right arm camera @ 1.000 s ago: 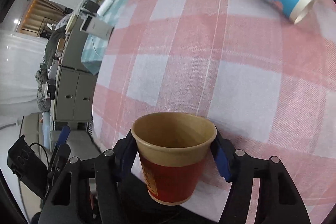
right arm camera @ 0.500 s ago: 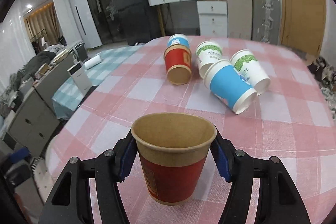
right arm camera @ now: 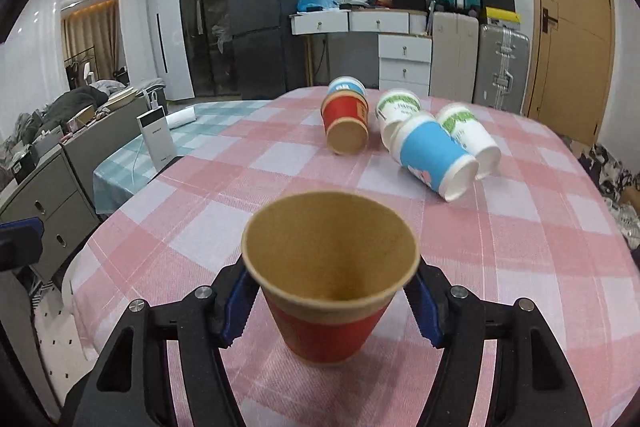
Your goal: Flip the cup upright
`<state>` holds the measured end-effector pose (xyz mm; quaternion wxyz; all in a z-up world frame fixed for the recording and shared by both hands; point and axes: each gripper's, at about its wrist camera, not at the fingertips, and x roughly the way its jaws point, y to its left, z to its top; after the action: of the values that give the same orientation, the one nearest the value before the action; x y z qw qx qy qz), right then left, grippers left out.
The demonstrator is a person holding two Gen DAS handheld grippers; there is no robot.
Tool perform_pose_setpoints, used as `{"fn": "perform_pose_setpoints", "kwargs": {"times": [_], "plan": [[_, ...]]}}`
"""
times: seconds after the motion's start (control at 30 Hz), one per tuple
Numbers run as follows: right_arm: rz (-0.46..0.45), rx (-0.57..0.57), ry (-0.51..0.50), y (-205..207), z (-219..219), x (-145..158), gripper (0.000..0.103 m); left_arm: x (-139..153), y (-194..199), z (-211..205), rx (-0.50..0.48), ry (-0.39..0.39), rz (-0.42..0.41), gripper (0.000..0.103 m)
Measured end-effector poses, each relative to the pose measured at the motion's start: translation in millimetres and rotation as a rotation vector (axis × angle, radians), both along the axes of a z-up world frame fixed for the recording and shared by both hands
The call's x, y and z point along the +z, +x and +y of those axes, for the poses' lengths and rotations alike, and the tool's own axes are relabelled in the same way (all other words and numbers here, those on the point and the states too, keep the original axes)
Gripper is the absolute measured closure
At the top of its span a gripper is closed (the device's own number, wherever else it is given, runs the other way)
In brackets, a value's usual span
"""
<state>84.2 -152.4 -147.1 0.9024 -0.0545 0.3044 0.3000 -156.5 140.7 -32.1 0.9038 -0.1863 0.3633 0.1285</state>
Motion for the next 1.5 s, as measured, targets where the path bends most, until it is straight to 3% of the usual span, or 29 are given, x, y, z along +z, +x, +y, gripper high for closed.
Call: {"fn": "perform_pose_setpoints", "kwargs": {"times": [0.17,0.23,0.3,0.6,0.77,0.9,1.2,1.5], "plan": [[0.016,-0.006,0.029,-7,-14,-2,0.031,1,0,-1,-0.001,0.001,0.007,0.0],[0.03,-0.002,0.037,-7,-16,-1,0.015,2,0,-1,-0.001,-0.007,0.006,0.0],[0.034,-0.007,0.04,-8,-19,3,0.012,2,0,-2,-0.002,-0.005,0.006,0.0],[0.049,-0.015,0.026,-15,-31,17,0.011,8,17,-19,-0.053,0.036,0.02,0.0],[0.037,-0.02,0.086,-26,-55,38,0.011,13,34,-37,-0.094,0.093,0.018,0.0],[0.031,-0.029,0.121,-33,-72,53,0.011,15,51,-49,-0.127,0.082,0.008,0.0],[0.147,-0.085,0.106,-32,-98,67,0.011,18,78,-86,-0.196,0.119,-0.011,0.0],[0.146,-0.098,0.087,-35,-106,73,0.011,26,91,-105,-0.204,0.159,0.003,0.0]]}}
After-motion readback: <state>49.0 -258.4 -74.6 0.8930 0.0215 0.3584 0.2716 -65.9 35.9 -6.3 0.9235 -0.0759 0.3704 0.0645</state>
